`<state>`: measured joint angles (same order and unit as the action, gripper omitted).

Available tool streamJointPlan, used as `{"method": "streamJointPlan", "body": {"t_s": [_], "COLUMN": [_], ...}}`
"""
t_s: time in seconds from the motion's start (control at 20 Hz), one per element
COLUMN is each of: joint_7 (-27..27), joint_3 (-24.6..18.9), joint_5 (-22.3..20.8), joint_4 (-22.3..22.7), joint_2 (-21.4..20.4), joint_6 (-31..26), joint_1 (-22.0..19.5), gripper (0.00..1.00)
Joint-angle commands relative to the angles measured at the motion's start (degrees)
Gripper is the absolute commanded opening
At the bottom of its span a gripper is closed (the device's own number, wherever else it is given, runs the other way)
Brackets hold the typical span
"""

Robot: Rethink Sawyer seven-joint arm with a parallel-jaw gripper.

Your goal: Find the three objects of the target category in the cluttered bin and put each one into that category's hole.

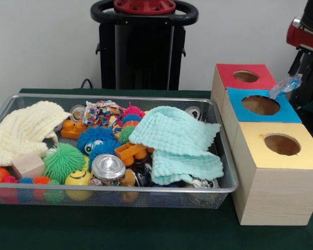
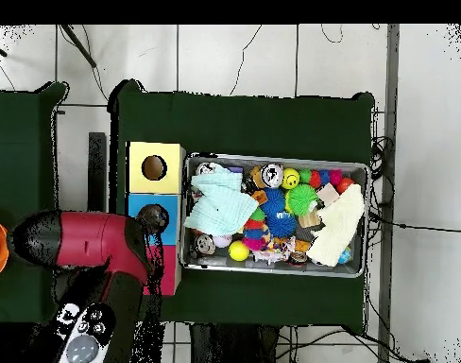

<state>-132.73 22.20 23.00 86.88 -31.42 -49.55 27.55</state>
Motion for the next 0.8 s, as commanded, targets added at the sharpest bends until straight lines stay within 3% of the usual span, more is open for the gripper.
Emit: {"method": "streamJointPlan", "body": {"t_s": [0.05, 0.8], "joint_7": [-7.76, -1.72], "joint_3": [-5.93, -9.49], "joint_5": [1.88, 0.01], "joint_4": [3.35, 7.11], "joint_2": [0.25, -2.58], "joint_6": [6.29, 8.54], "joint_1": [-3.66, -9.67], "gripper": [0.00, 0.00]}}
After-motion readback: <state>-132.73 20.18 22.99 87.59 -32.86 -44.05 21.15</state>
